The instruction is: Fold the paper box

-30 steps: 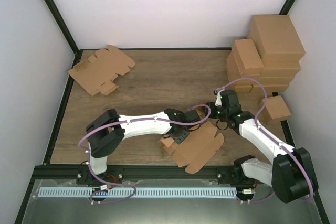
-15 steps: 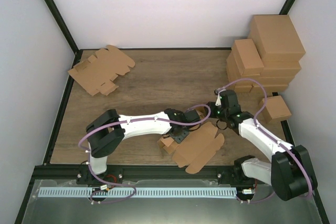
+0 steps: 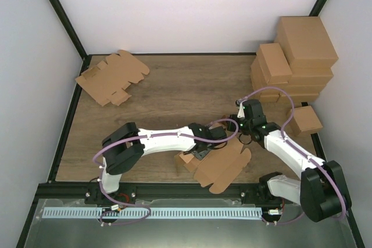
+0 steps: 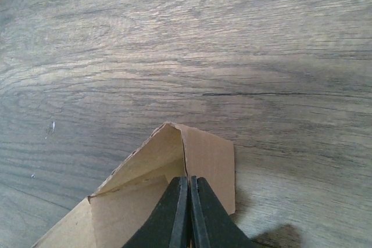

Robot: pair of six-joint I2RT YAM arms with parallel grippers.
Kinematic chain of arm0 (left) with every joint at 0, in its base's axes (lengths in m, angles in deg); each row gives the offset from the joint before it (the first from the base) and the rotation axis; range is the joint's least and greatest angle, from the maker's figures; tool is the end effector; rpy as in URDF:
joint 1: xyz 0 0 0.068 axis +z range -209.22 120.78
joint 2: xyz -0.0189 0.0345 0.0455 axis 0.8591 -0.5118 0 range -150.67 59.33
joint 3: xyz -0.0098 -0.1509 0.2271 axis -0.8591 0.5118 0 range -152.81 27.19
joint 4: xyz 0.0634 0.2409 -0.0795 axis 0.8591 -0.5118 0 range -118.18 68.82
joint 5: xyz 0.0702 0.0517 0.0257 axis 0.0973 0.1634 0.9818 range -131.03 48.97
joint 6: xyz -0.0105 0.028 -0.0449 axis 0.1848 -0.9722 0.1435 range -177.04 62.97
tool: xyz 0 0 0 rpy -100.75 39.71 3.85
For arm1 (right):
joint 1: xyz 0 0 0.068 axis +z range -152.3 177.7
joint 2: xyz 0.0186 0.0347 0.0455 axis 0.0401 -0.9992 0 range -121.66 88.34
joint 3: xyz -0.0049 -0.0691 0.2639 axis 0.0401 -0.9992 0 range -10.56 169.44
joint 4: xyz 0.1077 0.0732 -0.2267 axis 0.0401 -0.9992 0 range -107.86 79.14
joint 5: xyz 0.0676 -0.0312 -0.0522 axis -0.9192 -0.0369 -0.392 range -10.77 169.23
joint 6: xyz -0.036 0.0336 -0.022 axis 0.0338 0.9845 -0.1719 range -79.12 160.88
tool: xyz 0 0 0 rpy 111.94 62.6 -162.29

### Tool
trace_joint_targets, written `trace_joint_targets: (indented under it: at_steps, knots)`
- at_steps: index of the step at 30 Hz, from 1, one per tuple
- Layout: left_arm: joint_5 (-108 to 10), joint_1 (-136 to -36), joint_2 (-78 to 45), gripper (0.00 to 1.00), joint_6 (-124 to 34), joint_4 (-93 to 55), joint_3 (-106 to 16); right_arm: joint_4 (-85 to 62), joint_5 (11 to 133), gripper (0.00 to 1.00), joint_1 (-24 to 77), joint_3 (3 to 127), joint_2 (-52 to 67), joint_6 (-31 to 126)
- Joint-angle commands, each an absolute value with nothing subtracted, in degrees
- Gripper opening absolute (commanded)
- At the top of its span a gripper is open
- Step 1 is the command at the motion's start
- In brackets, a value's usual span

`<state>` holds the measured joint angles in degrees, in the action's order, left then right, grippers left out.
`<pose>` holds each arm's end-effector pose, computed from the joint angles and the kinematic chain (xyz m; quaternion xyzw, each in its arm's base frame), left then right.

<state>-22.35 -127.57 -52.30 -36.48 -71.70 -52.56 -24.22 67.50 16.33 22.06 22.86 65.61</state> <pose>0.1476 -0.3409 0.1737 0.3890 0.9045 0.0698 0.1601 0.2101 0.0785 0.1926 0.0111 0.9238 0.2251 0.3096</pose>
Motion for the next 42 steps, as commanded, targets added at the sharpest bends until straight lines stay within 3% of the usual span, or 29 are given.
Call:
trace_joint_targets:
  at_steps: [1,12,21,33,42]
  knots:
    - [-18.54,-128.2,-54.22,0.34,-34.16,-74.01,-54.47,-29.92,69.38,0.02,17.45,24.79,23.9,68.34]
    - [-8.05,-128.05,-56.57,0.35,-31.81,-80.03,-57.08,-39.2,78.78,0.01,20.99,32.15,19.87,69.31]
    - [-7.01,-127.42,-58.27,0.36,-33.14,-80.95,-59.66,-35.6,68.62,0.01,22.7,28.82,20.82,74.61]
    - [-6.22,-128.03,-56.89,0.38,-33.59,-79.91,-59.05,-39.6,71.54,0.01,24.15,33.99,22.43,77.29]
    - [-6.85,-128.01,-56.49,0.38,-33.05,-79.13,-58.51,-35.88,63.16,0.02,24.32,30.81,24.21,83.93]
